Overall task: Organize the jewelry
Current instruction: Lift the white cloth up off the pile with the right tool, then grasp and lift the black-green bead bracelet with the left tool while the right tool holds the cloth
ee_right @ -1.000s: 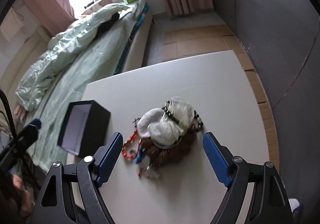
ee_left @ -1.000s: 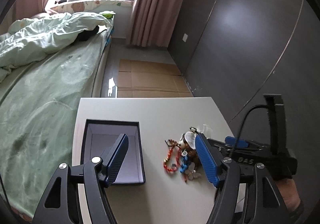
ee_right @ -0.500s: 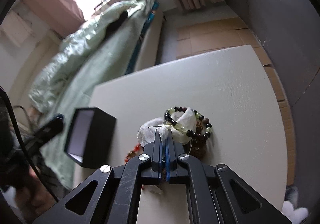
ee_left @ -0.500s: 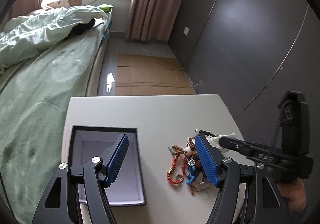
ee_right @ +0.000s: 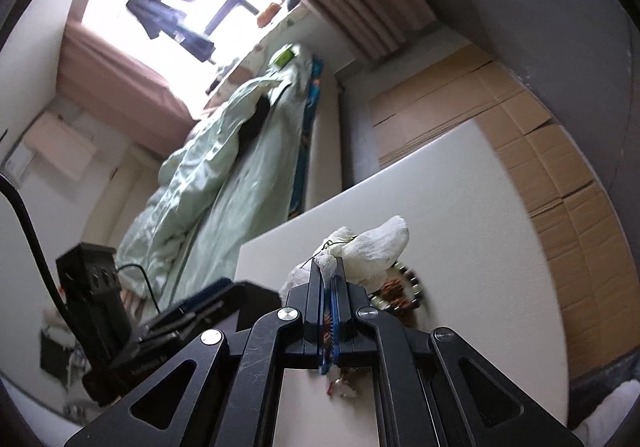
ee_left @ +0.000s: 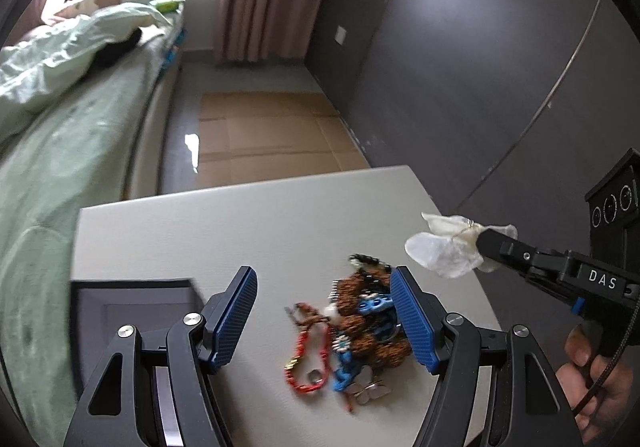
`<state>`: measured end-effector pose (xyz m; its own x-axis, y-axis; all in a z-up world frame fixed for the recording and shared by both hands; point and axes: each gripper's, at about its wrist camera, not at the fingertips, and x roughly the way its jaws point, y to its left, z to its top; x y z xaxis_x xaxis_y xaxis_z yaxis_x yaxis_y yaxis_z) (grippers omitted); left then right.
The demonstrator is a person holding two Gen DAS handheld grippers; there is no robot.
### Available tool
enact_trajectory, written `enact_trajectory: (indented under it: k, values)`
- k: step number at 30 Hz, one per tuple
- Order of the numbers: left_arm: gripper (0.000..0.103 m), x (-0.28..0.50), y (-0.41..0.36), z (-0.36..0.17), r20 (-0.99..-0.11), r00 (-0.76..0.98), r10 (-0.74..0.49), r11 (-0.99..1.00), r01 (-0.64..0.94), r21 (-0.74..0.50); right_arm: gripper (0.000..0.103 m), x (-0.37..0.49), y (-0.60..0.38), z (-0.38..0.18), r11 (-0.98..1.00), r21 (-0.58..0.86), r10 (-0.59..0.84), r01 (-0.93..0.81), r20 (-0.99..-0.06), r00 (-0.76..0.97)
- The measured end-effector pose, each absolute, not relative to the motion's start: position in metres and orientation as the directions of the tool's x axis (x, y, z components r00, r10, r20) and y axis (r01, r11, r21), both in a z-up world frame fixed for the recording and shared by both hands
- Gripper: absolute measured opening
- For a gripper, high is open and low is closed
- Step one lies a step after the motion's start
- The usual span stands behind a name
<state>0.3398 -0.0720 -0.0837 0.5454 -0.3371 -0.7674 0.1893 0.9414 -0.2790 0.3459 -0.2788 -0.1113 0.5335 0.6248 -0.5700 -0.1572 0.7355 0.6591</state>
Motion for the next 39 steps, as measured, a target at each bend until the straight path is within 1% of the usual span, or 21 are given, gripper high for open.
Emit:
enact_trajectory:
  k: [6,7,9,14,18,20,22,23,25,26,31,39]
  values:
    - [0.070,0.371,-0.083,-0.107,-0.801,0.457,-0.388,0.921,0.159,-0.355,0.004,0.350,-0.292,-0.111,0.745,0.661,0.583,-0.093,-0.577,0.572]
    - [0.064,0.378,-0.084,-0.114,-0.811,0.431,-0.397,0.917,0.147,-0.370,0.004,0.350,-0.293,-0.111,0.747,0.659,0.576,-0.085,-0.578,0.578]
    - [0.057,0.388,-0.086,-0.121,-0.819,0.399,-0.414,0.909,0.131,-0.395,0.004,0.350,-0.296,-0.110,0.751,0.657,0.564,-0.071,-0.580,0.588]
    - [0.055,0.404,-0.097,-0.134,-0.840,0.347,-0.416,0.909,0.125,-0.399,0.004,0.351,-0.306,-0.110,0.764,0.645,0.526,-0.030,-0.595,0.608]
    - [0.055,0.410,-0.108,-0.145,-0.857,0.314,-0.408,0.913,0.137,-0.384,0.004,0.354,-0.308,-0.111,0.755,0.655,0.527,-0.016,-0.593,0.609]
    - [0.047,0.411,-0.111,-0.149,-0.865,0.292,-0.407,0.913,0.137,-0.383,0.004,0.355,-0.305,-0.110,0.763,0.647,0.522,-0.017,-0.599,0.608]
    - [0.033,0.410,-0.113,-0.154,-0.878,0.274,-0.393,0.920,0.134,-0.370,0.004,0.356,-0.303,-0.108,0.767,0.641,0.517,-0.020,-0.600,0.611]
    - [0.029,0.410,-0.113,-0.155,-0.880,0.271,-0.390,0.921,0.133,-0.367,0.004,0.355,-0.302,-0.107,0.765,0.644,0.519,-0.022,-0.597,0.612]
    - [0.011,0.411,-0.112,-0.157,-0.876,0.266,-0.404,0.915,0.130,-0.382,0.004,0.355,-0.301,-0.105,0.754,0.657,0.529,-0.025,-0.584,0.616]
    - [0.008,0.412,-0.113,-0.157,-0.874,0.263,-0.408,0.913,0.131,-0.386,0.004,0.355,-0.302,-0.106,0.752,0.659,0.530,-0.026,-0.580,0.618]
    - [0.008,0.405,-0.110,-0.141,-0.858,0.296,-0.420,0.908,0.147,-0.393,0.004,0.355,-0.299,-0.106,0.740,0.671,0.546,-0.035,-0.570,0.614]
    - [0.008,0.383,-0.091,-0.087,-0.800,0.399,-0.448,0.894,0.191,-0.406,0.004,0.354,-0.296,-0.104,0.743,0.668,0.546,-0.041,-0.569,0.615]
